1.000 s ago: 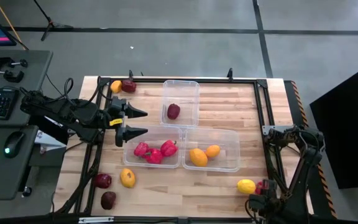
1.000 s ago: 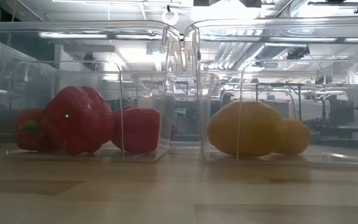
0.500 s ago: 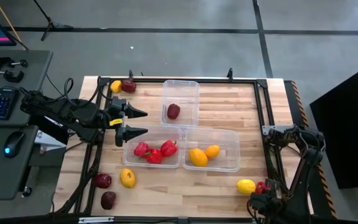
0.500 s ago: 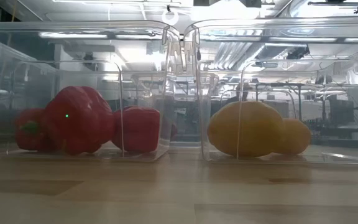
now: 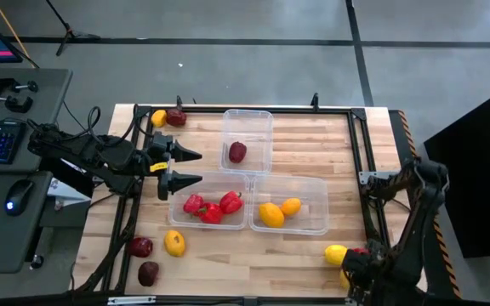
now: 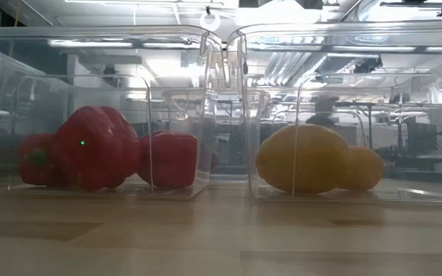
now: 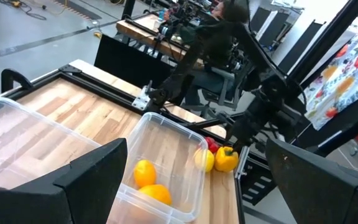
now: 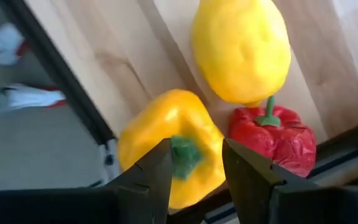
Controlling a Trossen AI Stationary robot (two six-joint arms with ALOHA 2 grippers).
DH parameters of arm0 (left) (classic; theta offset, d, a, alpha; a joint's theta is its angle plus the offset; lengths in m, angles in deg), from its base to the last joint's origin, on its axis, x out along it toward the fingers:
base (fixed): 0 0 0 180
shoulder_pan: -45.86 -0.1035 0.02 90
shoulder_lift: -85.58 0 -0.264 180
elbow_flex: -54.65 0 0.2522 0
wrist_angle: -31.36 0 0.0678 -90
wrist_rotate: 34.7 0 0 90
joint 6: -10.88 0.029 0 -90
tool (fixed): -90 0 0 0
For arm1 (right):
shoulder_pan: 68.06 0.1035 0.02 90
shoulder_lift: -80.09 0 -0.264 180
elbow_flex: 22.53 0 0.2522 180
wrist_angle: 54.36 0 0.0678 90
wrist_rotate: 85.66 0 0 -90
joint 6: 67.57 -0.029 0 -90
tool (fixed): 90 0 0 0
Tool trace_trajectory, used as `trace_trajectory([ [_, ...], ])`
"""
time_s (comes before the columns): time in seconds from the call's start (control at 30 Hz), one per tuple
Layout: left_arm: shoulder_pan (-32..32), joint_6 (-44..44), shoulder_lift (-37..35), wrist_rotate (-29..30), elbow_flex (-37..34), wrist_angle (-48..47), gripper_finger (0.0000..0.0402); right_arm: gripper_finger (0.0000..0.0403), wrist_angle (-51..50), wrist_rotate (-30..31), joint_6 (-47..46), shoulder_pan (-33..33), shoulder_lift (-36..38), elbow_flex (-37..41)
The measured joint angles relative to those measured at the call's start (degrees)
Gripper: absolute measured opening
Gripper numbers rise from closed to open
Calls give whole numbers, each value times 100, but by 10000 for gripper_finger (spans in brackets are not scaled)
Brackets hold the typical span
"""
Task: Sort produce into baskets
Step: Put the bottom right yellow bell pepper into the middle right transparent bin
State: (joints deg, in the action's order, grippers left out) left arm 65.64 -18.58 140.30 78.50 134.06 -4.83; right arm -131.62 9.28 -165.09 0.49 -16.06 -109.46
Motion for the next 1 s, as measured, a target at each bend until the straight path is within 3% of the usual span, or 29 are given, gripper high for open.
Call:
trace_trajectory([
  [0.2, 1, -31, 0, -10, 0, -2, 372, 129, 376, -125, 140, 39, 668, 642],
  [0.43, 1, -32, 0, -15, 0, -2, 372, 129, 2168, -516, 235, 39, 969, 1438],
  [1.0, 1, -33, 0, -13, 0, -2, 372, 126, 1986, -181, 352, 7, 967, 1441],
])
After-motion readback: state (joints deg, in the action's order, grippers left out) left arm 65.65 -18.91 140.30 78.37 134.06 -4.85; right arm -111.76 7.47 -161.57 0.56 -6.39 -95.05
